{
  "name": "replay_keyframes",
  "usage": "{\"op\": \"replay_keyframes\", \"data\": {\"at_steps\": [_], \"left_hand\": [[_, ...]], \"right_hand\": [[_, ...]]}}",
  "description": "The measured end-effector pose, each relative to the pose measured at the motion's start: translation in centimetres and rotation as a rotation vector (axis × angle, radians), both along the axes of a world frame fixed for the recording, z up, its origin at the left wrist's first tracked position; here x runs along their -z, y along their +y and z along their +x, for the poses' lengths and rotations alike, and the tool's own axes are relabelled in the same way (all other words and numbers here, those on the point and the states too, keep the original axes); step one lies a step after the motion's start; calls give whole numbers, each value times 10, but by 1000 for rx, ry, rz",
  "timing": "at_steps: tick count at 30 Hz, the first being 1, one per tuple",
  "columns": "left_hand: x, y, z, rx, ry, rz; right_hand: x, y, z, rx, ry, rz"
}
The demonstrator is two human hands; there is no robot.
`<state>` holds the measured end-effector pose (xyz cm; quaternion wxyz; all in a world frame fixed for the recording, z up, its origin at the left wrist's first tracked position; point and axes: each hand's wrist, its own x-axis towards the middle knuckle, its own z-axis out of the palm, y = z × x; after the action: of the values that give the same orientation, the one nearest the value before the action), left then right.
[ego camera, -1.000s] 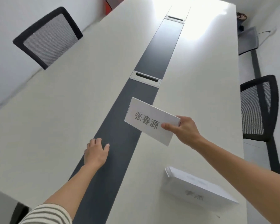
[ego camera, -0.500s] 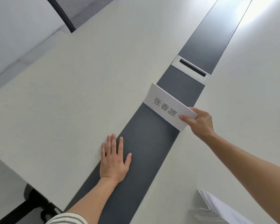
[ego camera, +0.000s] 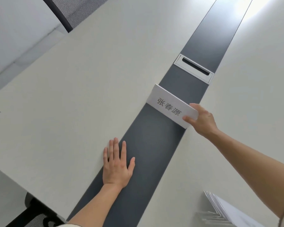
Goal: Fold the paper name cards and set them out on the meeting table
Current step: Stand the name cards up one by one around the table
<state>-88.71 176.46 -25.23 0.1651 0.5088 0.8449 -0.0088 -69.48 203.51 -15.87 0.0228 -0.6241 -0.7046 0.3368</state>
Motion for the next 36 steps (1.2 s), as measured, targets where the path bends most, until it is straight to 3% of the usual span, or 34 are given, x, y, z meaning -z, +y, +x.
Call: {"op": "replay_keyframes", "data": {"at_steps": [5,12,17,19,21,27,31,36], "left_hand": [[-3,1,-1,-2,-5,-4],[-18,4,-4,5,-14,-74],[-83,20,35,130,-423,80],[-111,21,74,240,-656,76],[-128,20,115,376,-771,38],[-129,17,200,634,-728,-133],[-127,13,219,554,-706,-78],[-156,10,218,428,-830,-45]], "right_hand": [[-18,-11,12,-22,-63,31],[-62,-70,88,36,5,41],[-91,-134,175,51,10,-67],[-96,-163,211,59,7,-95],[-98,-192,245,53,-1,-124],[-86,-261,314,27,-120,-206],[-66,-270,333,197,17,-74],[-96,-261,341,187,164,-19]]}}
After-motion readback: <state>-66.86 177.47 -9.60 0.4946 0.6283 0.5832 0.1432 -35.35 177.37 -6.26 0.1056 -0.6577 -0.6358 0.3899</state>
